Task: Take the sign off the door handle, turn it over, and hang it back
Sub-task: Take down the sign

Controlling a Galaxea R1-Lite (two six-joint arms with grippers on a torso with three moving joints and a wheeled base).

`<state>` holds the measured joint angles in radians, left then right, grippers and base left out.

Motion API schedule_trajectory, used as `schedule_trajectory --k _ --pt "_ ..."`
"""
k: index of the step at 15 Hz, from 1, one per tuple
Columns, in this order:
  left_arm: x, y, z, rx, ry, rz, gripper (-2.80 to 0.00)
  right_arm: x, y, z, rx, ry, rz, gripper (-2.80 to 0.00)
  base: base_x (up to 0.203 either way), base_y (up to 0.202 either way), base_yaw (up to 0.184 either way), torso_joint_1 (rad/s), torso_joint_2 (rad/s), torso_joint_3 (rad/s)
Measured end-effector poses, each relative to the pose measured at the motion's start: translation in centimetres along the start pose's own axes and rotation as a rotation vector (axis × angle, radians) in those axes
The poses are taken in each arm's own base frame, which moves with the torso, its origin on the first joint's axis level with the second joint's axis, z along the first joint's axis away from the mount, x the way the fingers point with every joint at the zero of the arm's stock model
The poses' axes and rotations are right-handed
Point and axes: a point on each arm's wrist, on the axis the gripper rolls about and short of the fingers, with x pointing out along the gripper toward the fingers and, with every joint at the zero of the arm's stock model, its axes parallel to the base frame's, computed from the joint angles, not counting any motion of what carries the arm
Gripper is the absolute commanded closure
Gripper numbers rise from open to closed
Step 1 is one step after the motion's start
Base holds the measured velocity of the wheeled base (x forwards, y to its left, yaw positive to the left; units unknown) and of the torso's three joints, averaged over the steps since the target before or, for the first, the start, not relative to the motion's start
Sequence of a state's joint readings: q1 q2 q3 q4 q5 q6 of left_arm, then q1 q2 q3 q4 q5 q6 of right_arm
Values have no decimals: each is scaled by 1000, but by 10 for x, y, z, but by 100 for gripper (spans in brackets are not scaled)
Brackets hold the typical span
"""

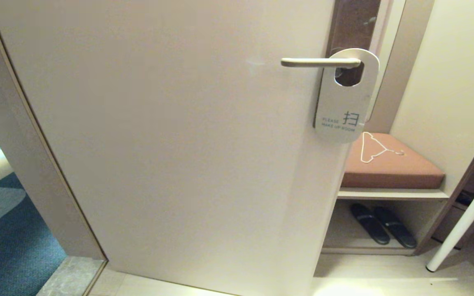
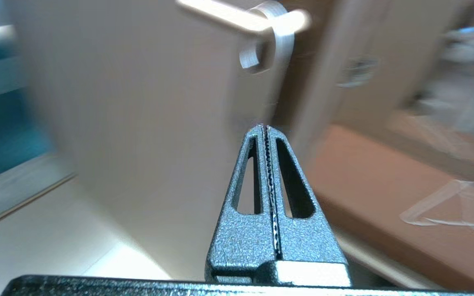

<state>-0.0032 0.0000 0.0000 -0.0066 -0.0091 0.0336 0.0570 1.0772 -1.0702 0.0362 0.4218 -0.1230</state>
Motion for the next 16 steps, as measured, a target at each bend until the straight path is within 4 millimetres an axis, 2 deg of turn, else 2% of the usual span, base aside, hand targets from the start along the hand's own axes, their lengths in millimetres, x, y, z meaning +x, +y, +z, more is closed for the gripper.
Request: schedule_trajectory --k 4,9,16 --pt "0 0 0 0 0 0 0 19 -3 -10 73 76 197 0 0 0 0 0 0 0" --pt "0 0 0 0 0 0 0 39 -11 -17 95 117 215 0 0 0 0 0 0 0" --pt "0 0 0 0 0 0 0 45 -14 -25 116 151 214 0 0 0 0 0 0 0"
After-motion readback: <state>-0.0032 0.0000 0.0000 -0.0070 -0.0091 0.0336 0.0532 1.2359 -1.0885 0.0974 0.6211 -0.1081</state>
